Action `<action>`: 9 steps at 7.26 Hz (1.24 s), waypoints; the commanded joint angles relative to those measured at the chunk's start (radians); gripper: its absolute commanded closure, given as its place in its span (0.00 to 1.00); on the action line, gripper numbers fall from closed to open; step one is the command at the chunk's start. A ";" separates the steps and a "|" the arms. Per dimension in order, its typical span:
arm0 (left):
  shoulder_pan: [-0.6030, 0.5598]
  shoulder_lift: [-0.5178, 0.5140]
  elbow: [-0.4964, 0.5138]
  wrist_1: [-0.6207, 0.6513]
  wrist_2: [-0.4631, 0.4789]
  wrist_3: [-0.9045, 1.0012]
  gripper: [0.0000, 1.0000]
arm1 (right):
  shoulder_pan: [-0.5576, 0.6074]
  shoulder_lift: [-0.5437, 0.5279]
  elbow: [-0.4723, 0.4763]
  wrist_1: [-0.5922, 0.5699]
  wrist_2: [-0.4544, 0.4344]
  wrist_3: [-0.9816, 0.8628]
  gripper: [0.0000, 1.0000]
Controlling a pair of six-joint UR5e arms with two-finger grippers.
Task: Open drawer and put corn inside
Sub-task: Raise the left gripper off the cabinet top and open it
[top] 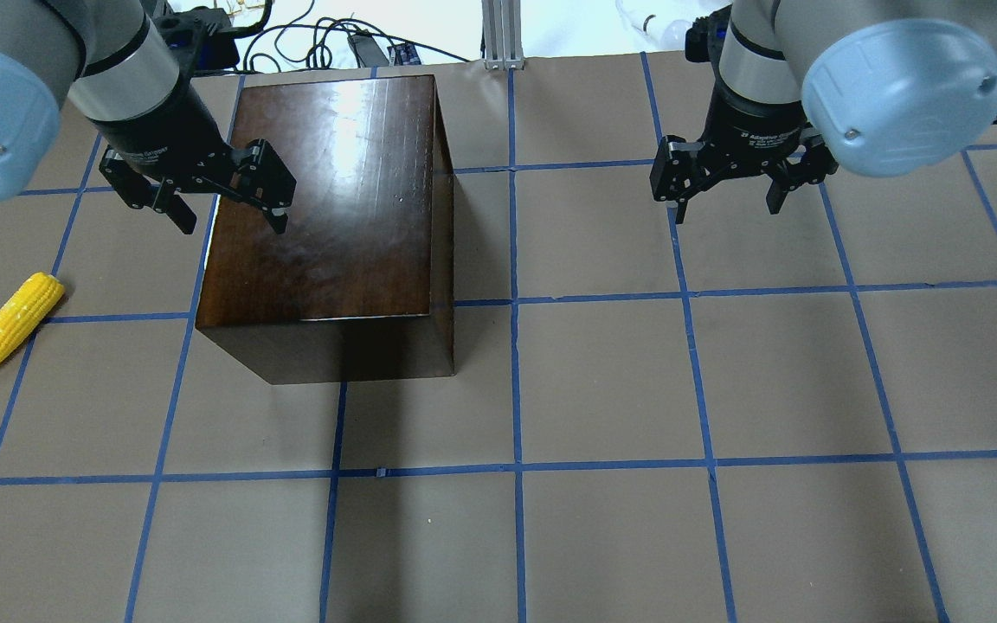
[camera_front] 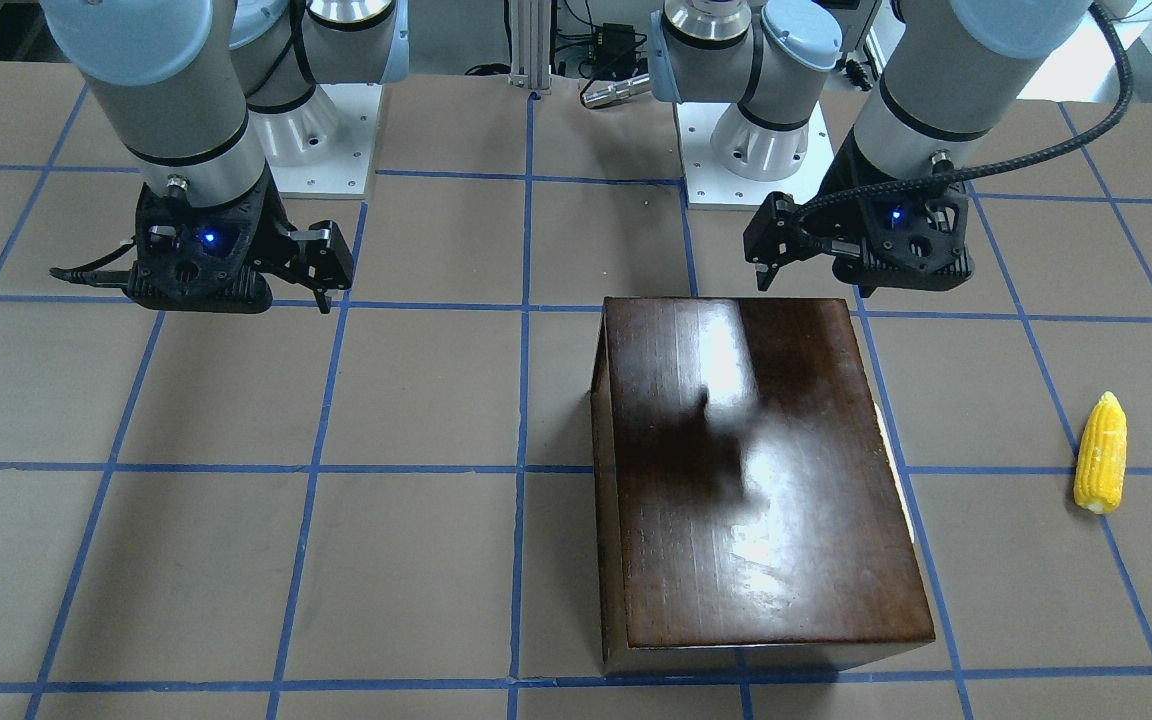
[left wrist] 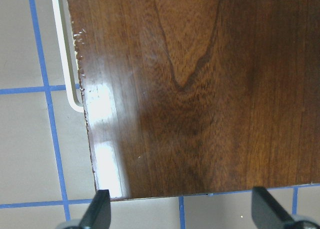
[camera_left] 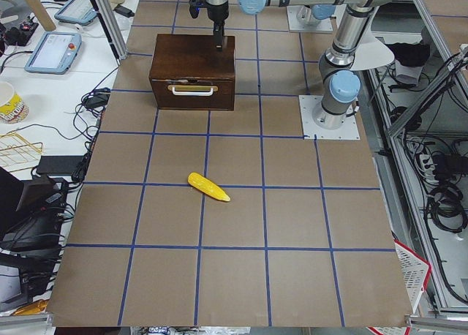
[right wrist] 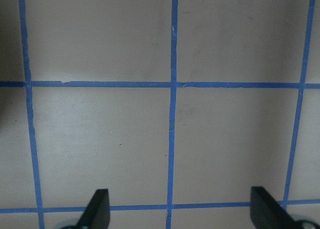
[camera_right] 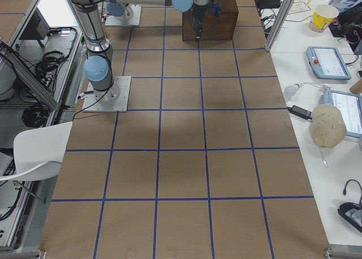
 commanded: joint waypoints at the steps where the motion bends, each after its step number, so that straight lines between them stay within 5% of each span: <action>1: 0.000 0.002 0.000 0.002 0.000 0.001 0.00 | 0.000 0.000 0.000 0.001 0.000 0.000 0.00; 9: 0.000 0.025 0.005 0.004 0.008 -0.002 0.00 | 0.000 0.000 0.000 0.001 0.000 0.000 0.00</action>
